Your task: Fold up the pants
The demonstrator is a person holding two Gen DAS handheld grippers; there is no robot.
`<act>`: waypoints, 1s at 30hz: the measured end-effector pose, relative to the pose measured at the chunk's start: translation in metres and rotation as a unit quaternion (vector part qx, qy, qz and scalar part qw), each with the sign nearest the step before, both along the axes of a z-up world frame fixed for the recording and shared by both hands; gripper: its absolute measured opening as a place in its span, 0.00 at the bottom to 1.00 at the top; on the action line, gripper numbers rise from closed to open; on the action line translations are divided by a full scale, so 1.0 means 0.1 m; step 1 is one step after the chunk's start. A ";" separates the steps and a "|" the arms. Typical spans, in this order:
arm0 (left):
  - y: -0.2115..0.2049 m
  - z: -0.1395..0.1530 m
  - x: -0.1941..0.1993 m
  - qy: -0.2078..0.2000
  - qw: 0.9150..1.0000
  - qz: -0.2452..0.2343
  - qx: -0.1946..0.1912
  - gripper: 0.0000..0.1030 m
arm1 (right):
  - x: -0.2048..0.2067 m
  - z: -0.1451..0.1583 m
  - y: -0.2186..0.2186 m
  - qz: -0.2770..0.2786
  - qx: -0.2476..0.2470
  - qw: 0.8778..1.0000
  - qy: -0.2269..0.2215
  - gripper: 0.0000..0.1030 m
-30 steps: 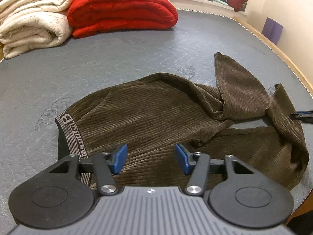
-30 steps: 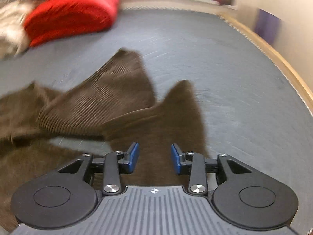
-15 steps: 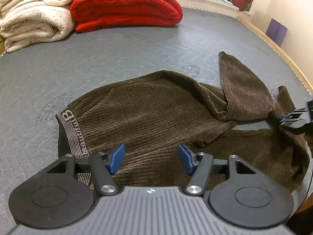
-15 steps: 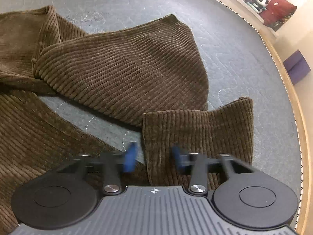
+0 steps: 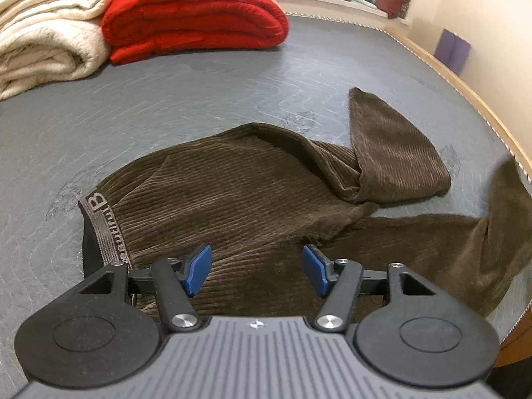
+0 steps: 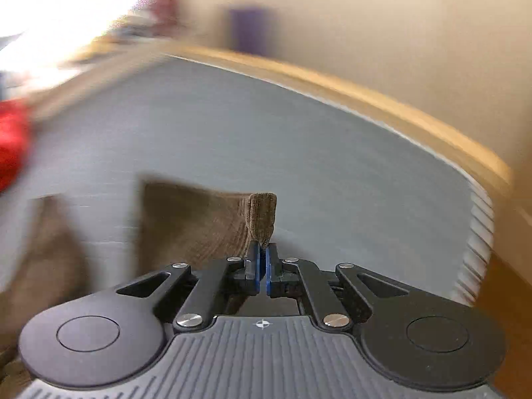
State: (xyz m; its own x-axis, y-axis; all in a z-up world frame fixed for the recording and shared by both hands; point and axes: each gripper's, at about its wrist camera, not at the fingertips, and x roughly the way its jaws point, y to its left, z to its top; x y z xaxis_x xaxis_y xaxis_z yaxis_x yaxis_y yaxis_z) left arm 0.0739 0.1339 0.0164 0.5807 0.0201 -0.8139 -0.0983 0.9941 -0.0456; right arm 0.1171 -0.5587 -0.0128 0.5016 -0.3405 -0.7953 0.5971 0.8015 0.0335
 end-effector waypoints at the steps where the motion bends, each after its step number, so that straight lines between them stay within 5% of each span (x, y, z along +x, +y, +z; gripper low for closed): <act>1: -0.02 -0.01 0.01 0.002 1.000 -0.002 0.003 0.65 | -0.07 -0.11 -0.18 -0.036 0.017 0.999 0.031 0.02; 4: -0.06 -0.07 0.03 0.010 1.000 -0.001 0.009 0.65 | -0.41 -0.47 -0.69 -0.167 0.114 0.976 0.081 0.02; 6: -0.07 -0.09 0.05 0.013 1.000 0.000 0.008 0.65 | -0.49 -0.51 -0.78 -0.187 0.125 0.972 0.068 0.02; 12: -0.13 -0.12 0.10 0.015 1.000 -0.009 0.011 0.69 | -0.34 -0.12 -0.59 -0.182 -0.034 0.982 0.037 0.05; 15: -0.13 -0.14 0.11 0.017 1.000 -0.012 0.012 0.69 | -0.30 -0.03 -0.57 -0.124 0.011 0.990 -0.067 0.10; 18: -0.12 -0.15 0.13 0.019 1.000 -0.012 0.010 0.69 | -0.12 -0.12 -0.50 -0.049 0.093 0.988 -0.118 0.17; 22: -0.12 -0.16 0.15 0.020 1.000 -0.012 0.007 0.69 | 0.26 -0.35 -0.34 0.003 0.140 0.983 -0.118 0.32; 24: -0.12 -0.16 0.16 0.020 1.000 -0.013 0.003 0.69 | 0.40 -0.40 -0.25 0.012 0.130 0.986 -0.104 0.47; 30: -0.10 -0.18 0.22 0.022 1.000 -0.007 0.002 0.72 | 0.84 -0.71 -0.21 0.023 0.122 0.989 -0.077 0.49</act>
